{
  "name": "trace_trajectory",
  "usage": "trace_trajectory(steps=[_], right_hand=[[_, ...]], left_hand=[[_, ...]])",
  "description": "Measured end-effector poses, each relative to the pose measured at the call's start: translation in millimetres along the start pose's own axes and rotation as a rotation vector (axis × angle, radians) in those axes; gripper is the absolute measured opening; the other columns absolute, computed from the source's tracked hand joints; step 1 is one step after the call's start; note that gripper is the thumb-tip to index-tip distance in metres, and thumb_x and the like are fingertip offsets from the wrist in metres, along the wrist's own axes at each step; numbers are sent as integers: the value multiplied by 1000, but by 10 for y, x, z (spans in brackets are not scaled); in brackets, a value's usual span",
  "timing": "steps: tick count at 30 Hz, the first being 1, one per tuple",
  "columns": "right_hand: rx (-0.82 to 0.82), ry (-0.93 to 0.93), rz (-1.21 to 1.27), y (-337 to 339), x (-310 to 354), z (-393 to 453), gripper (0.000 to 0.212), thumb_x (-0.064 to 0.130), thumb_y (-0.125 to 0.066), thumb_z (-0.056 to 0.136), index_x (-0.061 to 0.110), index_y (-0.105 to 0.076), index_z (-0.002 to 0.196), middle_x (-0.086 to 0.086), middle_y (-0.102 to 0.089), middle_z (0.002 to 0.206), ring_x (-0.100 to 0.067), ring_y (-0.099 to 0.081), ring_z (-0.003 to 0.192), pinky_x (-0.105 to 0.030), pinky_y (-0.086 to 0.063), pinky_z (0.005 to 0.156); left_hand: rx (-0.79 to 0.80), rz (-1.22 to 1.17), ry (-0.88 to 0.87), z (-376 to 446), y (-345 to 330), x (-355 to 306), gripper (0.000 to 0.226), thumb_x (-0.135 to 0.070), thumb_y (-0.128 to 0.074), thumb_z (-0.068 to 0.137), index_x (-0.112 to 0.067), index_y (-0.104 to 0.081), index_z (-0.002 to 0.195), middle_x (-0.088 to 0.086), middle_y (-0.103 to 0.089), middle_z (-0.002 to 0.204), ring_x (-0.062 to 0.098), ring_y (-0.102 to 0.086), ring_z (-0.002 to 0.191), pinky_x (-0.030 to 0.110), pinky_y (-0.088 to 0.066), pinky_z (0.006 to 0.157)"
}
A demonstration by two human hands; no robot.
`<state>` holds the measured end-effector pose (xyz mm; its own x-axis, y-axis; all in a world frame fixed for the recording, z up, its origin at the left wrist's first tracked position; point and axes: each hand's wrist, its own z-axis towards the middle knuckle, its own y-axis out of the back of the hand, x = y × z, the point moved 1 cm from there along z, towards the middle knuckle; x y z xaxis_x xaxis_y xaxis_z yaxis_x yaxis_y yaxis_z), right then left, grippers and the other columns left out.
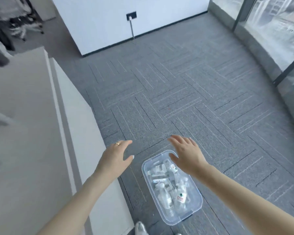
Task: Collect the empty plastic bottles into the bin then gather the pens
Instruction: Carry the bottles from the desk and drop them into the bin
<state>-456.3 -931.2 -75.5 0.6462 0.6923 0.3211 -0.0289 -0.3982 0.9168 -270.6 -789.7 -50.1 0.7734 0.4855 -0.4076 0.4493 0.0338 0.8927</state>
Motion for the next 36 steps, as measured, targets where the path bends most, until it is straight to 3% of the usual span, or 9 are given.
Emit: trace_trajectory(steps=[7,15,27,36], right_hand=[[-62,285,-53,601,1247,-98,59,36,-45,95,25,-20,147,9,-25,153,-16,-29,139,-38,-13,119],[-119,502,-83,759,2911,-524,53,34,-49,93,25,-33,143,9,-33,148,-18,-33,136,-36,-17,117],[-192,640,-55,178,5152,-1628,52,30,-51,90,26,-36,140,7,-38,144,-19,-35,133,-38,-20,115],[-185,688,-85,-97,6097,-1621,52,30,-51,89,25,-38,139,8,-40,143,-19,-36,132,-29,-23,109]], left_hand=[[-220,30,119,-1103,986,444,50,-24,-58,88,-16,-45,135,-1,-50,139,18,-46,127,26,-33,104],[-379,60,362,-2709,1692,1359,54,-30,-61,86,-20,-44,136,-1,-49,139,20,-46,127,31,-36,103],[-491,-5,504,-4909,2250,2766,56,-29,-59,88,-21,-39,139,-2,-42,144,18,-37,133,31,-31,108],[-557,-86,558,-5379,2495,3513,57,-26,-61,87,-19,-39,139,1,-42,143,21,-39,132,32,-32,106]])
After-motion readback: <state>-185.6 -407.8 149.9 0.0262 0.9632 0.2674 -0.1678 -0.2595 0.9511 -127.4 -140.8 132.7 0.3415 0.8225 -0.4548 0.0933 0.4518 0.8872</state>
